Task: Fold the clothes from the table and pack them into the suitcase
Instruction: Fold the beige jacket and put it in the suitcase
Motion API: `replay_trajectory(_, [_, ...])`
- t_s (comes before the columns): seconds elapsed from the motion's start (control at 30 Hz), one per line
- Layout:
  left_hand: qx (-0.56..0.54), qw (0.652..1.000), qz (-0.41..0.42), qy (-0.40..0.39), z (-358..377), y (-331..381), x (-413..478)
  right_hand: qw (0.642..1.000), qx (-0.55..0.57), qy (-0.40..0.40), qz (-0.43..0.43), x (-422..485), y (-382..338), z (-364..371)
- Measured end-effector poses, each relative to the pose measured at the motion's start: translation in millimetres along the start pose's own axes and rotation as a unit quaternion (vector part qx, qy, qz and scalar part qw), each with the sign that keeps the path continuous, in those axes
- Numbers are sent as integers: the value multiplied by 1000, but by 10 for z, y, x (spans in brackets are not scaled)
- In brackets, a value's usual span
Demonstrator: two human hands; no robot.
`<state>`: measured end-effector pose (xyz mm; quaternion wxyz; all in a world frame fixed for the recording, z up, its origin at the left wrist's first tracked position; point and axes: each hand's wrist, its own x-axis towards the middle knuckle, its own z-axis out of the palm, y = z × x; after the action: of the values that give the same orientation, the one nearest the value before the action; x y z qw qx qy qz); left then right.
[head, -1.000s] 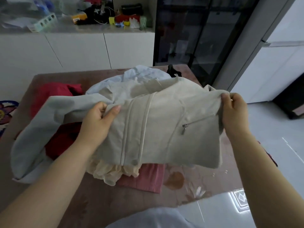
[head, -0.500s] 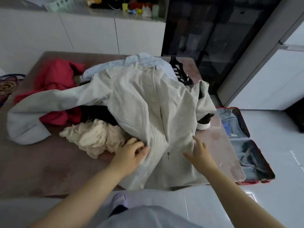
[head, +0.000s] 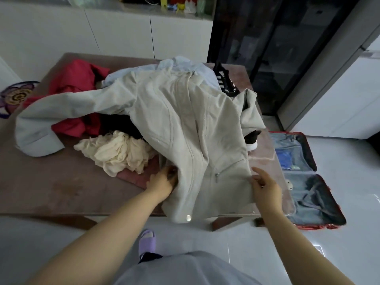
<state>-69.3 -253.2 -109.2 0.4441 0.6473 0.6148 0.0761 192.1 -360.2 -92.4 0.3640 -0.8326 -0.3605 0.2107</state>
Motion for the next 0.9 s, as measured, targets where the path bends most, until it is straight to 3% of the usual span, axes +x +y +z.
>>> replay_trajectory(0.1, [48, 998, -17, 34, 205, 96, 10, 997, 13, 60, 51, 78, 88, -244])
replay_trajectory(0.17, [-28, 996, -2, 89, 289, 107, -14, 994, -38, 64, 86, 92, 141, -289])
replay_trajectory(0.23, [-174, 977, 10, 126, 287, 115, -67, 991, -99, 61, 66, 57, 130, -229])
replay_trajectory(0.33, [-288, 951, -10, 110, 253, 138, -130, 992, -85, 0, -96, -163, -161, 48])
replay_trajectory(0.4, [-264, 959, -22, 102, 222, 172, -131, 963, -73, -82, -247, -339, -441, 263])
replay_trajectory(0.47, [-236, 967, -15, 98, 191, 208, -88, 931, -63, -190, -306, -464, -733, 461])
replay_trajectory(0.57, [-252, 964, -20, 80, 145, 184, 43, 931, -36, -288, -221, -449, -1061, 691])
replay_trajectory(0.73, [-250, 962, 7, 108, 112, -10, 98, 971, 83, -213, -68, -98, -1146, 753])
replay_trajectory(0.9, [-210, 966, 19, 150, 39, 120, 66, 964, 60, -247, -79, -61, -1262, 795])
